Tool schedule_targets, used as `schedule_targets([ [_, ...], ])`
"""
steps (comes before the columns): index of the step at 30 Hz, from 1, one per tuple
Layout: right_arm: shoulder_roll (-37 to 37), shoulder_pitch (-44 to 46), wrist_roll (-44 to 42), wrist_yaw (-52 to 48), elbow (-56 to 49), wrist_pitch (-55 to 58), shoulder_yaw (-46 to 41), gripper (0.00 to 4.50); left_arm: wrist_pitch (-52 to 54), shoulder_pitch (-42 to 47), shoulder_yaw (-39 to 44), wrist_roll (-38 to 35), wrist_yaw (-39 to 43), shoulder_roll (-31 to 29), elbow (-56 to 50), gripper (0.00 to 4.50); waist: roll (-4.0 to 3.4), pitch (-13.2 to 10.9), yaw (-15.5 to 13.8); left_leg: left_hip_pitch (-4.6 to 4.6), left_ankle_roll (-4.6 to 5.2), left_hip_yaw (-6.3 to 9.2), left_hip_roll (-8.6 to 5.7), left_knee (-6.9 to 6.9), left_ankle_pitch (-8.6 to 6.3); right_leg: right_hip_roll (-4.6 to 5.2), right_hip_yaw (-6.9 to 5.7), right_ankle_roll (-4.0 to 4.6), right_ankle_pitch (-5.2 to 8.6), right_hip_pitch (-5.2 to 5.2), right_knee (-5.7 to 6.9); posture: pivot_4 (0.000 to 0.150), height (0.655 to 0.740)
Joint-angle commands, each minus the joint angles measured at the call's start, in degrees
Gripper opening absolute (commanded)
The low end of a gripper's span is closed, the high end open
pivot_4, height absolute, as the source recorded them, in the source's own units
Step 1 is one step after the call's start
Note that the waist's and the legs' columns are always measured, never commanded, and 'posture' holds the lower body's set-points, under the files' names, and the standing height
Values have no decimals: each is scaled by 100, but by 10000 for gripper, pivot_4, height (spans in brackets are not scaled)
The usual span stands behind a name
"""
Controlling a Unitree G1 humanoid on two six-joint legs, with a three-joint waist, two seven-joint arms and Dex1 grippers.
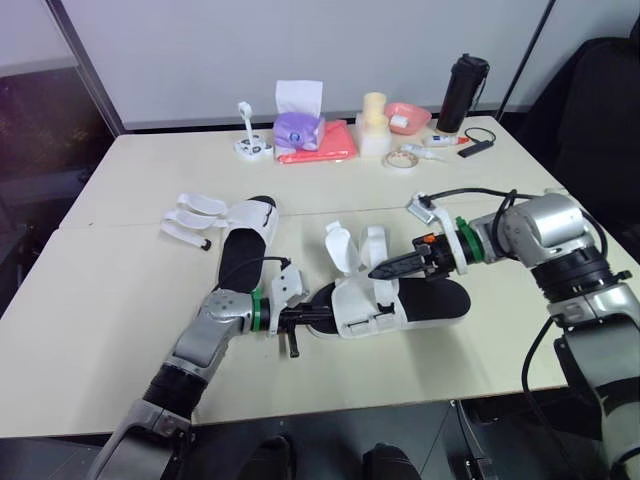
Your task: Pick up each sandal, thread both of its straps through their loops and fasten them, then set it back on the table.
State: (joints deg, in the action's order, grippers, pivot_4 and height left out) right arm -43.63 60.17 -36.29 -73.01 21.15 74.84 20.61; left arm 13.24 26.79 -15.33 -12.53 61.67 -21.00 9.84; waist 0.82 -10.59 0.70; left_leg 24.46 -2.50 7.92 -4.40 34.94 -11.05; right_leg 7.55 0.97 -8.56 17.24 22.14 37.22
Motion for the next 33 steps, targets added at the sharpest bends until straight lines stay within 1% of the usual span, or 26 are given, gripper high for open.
schedule_targets([
  [1, 30, 160, -4, -87, -81, 52, -199, 770, 162, -163, -147, 136, -8, -61, 71, 0, 0, 0, 0, 0, 0, 0, 0, 0, 0, 0, 0, 0, 0, 0, 0, 1500, 7400],
  [14, 110, 227, -13, -119, -89, 223, -291, 770, 197, -161, -172, 134, -18, -20, 58, 0, 0, 0, 1, 0, 0, 0, 0, 1, 0, 0, 0, 0, 0, 1, 2, 1500, 7400],
  [25, 88, 26, -4, -117, -259, 268, -178, 770, 200, -183, -182, 129, -51, -10, 40, 0, 0, 0, 0, 0, 0, -1, 0, 2, 0, 0, 0, 0, 0, 1, 3, 1500, 7400],
  [33, 33, -206, 185, -156, -281, 63, -25, 770, 197, -176, -178, 134, -69, 4, 42, 0, -1, 1, -5, 0, 0, 0, -1, 4, 0, 0, 0, 0, 0, 0, 5, 1500, 7400],
])
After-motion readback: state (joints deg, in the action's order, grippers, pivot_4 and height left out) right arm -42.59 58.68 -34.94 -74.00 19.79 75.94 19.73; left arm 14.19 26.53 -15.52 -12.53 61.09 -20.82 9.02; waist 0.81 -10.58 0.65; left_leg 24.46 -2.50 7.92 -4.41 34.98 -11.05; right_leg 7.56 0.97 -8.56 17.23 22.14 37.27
